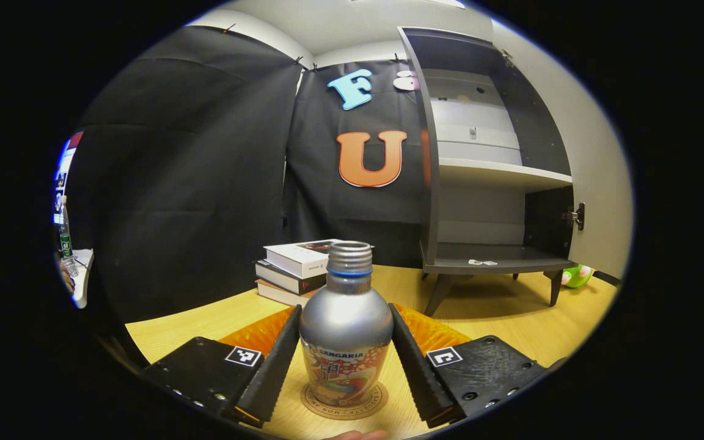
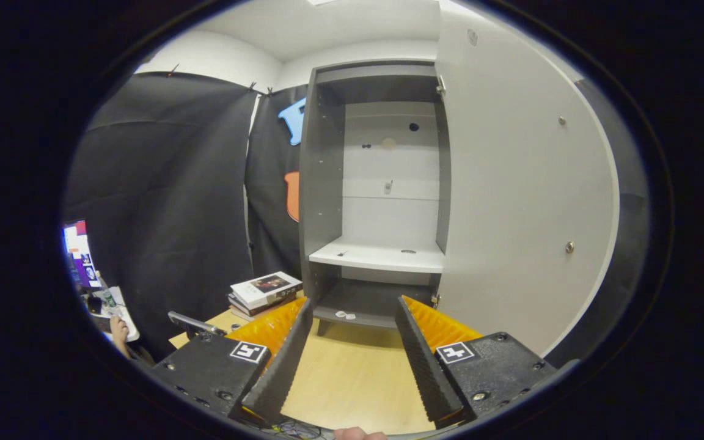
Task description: Open the cabinet door with the right hand, grasp the bottle in the cabinet with the left hand and place it on the coaster, then close the cabinet door with the right hand.
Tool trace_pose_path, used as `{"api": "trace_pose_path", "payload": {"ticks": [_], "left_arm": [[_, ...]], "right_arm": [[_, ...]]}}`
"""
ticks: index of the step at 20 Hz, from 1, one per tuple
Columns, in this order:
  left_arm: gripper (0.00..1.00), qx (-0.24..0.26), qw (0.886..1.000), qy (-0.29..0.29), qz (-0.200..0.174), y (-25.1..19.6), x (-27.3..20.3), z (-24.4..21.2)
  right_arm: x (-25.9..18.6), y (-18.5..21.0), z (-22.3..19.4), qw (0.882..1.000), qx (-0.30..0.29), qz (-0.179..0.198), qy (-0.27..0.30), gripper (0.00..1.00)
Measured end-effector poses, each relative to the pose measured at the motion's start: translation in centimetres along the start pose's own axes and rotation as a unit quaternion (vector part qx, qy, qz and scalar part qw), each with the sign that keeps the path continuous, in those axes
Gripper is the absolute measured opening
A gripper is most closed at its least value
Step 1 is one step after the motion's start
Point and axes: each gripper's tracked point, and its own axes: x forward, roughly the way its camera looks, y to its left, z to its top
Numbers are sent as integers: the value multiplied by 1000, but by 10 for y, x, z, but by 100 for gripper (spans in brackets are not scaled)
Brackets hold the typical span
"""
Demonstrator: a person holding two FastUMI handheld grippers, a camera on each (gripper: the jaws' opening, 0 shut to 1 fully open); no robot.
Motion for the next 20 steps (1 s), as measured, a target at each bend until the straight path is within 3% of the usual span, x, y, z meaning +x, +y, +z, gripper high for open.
{"api": "trace_pose_path", "payload": {"ticks": [1, 2, 3, 6, 14, 20], "left_arm": [[85, -1, 1000, -9, -3, -1, -2, 9], [76, -2, 1000, -18, -5, -2, -4, 19], [88, -4, 1000, -27, -9, -2, -8, 31], [89, -2, 999, -47, -20, -3, -18, 68], [94, 17, 997, -20, -77, -33, -66, 162], [94, 6, 992, -21, -125, -66, -108, 213]], "right_arm": [[-1, 1, -1, 1000, 1, 0, -1, 86], [-2, 0, 0, 1000, 2, 1, -1, 87], [-3, 0, 0, 1000, 3, 2, -3, 87], [-7, -1, 3, 1000, 5, 4, -11, 87], [-45, -13, 20, 998, 0, -10, -61, 88], [-93, -57, 19, 996, 14, -42, -78, 92]]}}
